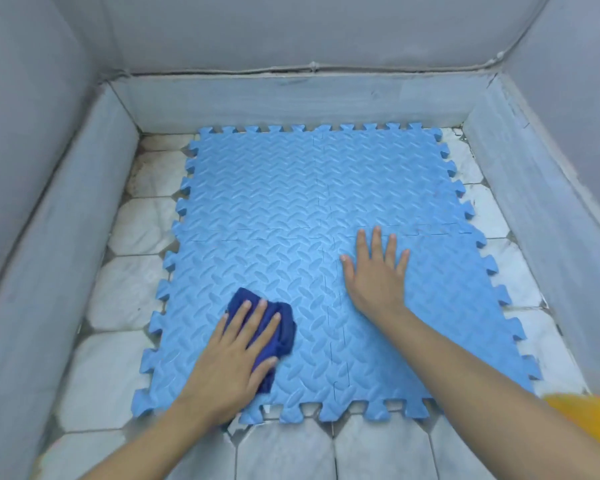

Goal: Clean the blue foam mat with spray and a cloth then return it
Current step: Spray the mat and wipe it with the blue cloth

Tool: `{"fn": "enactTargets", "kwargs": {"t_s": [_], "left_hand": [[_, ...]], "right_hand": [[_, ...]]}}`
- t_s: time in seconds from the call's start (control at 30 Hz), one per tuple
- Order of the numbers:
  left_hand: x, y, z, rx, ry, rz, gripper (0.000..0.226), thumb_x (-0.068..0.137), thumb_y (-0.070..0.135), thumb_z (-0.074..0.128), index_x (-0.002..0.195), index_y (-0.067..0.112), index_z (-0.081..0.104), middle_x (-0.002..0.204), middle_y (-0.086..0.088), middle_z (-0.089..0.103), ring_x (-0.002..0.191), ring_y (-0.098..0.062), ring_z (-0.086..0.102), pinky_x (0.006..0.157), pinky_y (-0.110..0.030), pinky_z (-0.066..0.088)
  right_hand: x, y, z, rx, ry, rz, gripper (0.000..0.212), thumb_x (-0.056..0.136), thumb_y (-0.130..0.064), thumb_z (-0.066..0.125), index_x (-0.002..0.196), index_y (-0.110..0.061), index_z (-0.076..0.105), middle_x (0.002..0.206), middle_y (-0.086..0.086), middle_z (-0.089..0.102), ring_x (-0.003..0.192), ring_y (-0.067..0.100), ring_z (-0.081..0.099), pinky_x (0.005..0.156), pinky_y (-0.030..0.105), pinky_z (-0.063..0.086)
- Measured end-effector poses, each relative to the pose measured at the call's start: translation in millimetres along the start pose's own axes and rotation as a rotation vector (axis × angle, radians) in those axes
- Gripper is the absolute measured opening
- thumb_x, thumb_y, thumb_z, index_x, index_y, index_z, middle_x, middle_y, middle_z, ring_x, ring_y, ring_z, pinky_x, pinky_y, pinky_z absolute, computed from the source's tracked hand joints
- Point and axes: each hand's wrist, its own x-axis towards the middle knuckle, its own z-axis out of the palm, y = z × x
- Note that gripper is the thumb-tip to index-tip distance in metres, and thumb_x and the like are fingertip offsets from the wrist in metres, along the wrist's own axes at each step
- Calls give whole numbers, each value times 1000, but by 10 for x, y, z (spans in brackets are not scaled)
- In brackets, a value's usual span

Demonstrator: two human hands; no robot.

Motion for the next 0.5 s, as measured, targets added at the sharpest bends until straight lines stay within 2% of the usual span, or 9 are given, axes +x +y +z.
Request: {"fn": "enactTargets", "kwargs": {"t_s": [0.03, 0.1, 0.17, 0.23, 0.3, 0.37, 0.43, 0.5], "left_hand": [[-92, 103, 35, 15, 6, 61, 59, 98, 53, 20, 151, 26, 24, 159, 1, 17, 146, -21, 15, 115, -40, 12], [-81, -7, 67, 17, 46, -11, 58, 97, 52, 21, 150, 27, 27, 158, 0, 22, 144, -21, 20, 115, -40, 14], [31, -378, 81, -8, 132, -305, 62, 95, 52, 19, 149, 23, 29, 156, -5, 28, 143, -26, 23, 113, -46, 18], [155, -770, 7, -69, 150, -605, 61, 96, 46, 26, 147, 14, 33, 152, -15, 33, 140, -36, 27, 110, -56, 25], [242, -898, -48, -101, 173, -752, 56, 99, 40, 32, 146, 9, 34, 151, -20, 33, 137, -40, 26, 109, -60, 25], [267, -717, -14, -93, 207, -662, 59, 99, 43, 25, 147, 10, 32, 154, -17, 28, 141, -37, 23, 114, -54, 18], [226, -239, 19, -63, 183, -343, 63, 97, 50, 15, 148, 15, 33, 156, -9, 26, 143, -29, 22, 115, -43, 12], [210, 380, 100, -29, 104, 61, 60, 98, 51, 17, 146, 21, 36, 156, -4, 27, 143, -25, 27, 114, -41, 16]], "right_hand": [[-113, -115, 50, 0, -8, -30, 69, 98, -57, 14, 156, -18, 14, 164, 9, 6, 149, 37, 0, 117, 58, -2], [-267, -248, 106, -31, -41, -98, 75, 93, -62, 10, 156, -20, 14, 164, 9, 5, 149, 38, -3, 116, 58, -6], [-358, -256, 92, -38, -72, -204, 76, 92, -64, 10, 156, -24, 13, 164, 6, 1, 149, 37, -7, 116, 58, -9], [-419, -129, 17, -39, -73, -302, 72, 92, -64, 12, 154, -30, 17, 164, 2, 3, 151, 31, -3, 116, 59, -9], [-479, 174, -47, -35, -32, -284, 68, 93, -62, 13, 152, -32, 27, 164, 0, 12, 151, 23, 7, 115, 60, -8], [-608, 656, -104, -24, 2, -114, 66, 93, -60, 13, 150, -32, 31, 162, 1, 18, 150, 22, 12, 115, 63, -2], [-806, 1135, -135, -32, 31, 75, 62, 95, -60, 13, 151, -36, 28, 162, 0, 18, 150, 22, 11, 114, 65, 1], [-966, 1427, -141, -9, 25, 199, 58, 97, -61, 12, 151, -40, 23, 163, -3, 13, 151, 20, 4, 114, 66, 0]]}}
